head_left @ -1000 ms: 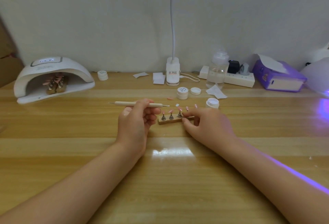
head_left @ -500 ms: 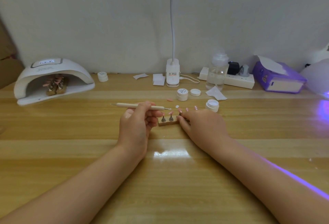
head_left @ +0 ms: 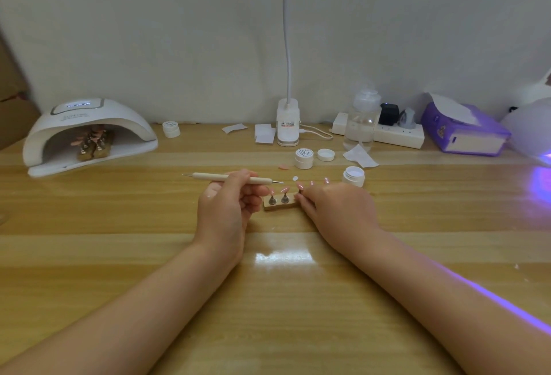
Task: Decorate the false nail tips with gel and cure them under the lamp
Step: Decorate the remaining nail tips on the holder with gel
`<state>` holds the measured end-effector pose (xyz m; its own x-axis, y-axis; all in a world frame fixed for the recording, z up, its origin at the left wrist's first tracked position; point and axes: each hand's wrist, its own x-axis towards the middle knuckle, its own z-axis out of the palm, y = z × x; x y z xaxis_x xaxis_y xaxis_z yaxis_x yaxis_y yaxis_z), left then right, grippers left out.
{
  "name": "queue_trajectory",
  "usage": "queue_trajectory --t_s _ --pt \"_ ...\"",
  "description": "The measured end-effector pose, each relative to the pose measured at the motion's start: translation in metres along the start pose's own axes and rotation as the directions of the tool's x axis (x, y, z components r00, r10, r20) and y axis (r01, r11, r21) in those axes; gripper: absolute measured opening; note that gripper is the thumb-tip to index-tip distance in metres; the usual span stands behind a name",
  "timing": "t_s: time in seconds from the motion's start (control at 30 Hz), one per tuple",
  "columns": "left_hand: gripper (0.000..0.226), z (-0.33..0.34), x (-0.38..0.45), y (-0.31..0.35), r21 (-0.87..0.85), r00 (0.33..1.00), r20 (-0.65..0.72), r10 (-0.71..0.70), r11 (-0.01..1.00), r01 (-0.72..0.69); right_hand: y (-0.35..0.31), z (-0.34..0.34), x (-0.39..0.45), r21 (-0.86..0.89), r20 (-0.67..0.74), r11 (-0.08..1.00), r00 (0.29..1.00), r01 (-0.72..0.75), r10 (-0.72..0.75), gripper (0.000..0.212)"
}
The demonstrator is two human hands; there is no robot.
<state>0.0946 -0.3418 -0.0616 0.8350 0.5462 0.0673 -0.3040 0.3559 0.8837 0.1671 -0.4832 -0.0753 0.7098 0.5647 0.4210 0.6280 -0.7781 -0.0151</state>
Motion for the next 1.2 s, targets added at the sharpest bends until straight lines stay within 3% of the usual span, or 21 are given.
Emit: queue_trajectory --t_s 0.27,0.43,0.87,1.0,1.2 --pt "0.022 0.000 0.000 0.000 -0.012 1.000 -0.001 0.003 1.000 -0.003 -0.001 0.000 -0.002 0.044 -0.076 0.999 0.997 0.029 -0.026 0.044" --pt "0.025 -0.001 -0.001 0.001 0.017 0.999 0.010 0.040 0.999 -0.041 -0.003 -0.003 -0.007 0.198 -0.195 0.979 0.981 0.049 -0.010 0.023" --pt "0.021 -0.001 -0.004 -0.003 0.135 0.984 0.088 0.154 0.977 -0.165 0.002 -0.006 -0.009 0.265 -0.077 0.963 0.994 -0.048 0.071 0.026" --pt "0.019 -0.001 -0.005 -0.005 0.213 0.969 0.092 0.228 0.947 -0.242 0.001 -0.007 -0.011 0.462 -0.071 0.882 0.987 -0.095 0.143 0.014" --pt "0.012 -0.001 -0.009 -0.005 0.384 0.887 0.186 0.422 0.800 -0.462 0.001 -0.009 -0.012 0.657 -0.070 0.747 0.978 -0.104 0.198 0.005"
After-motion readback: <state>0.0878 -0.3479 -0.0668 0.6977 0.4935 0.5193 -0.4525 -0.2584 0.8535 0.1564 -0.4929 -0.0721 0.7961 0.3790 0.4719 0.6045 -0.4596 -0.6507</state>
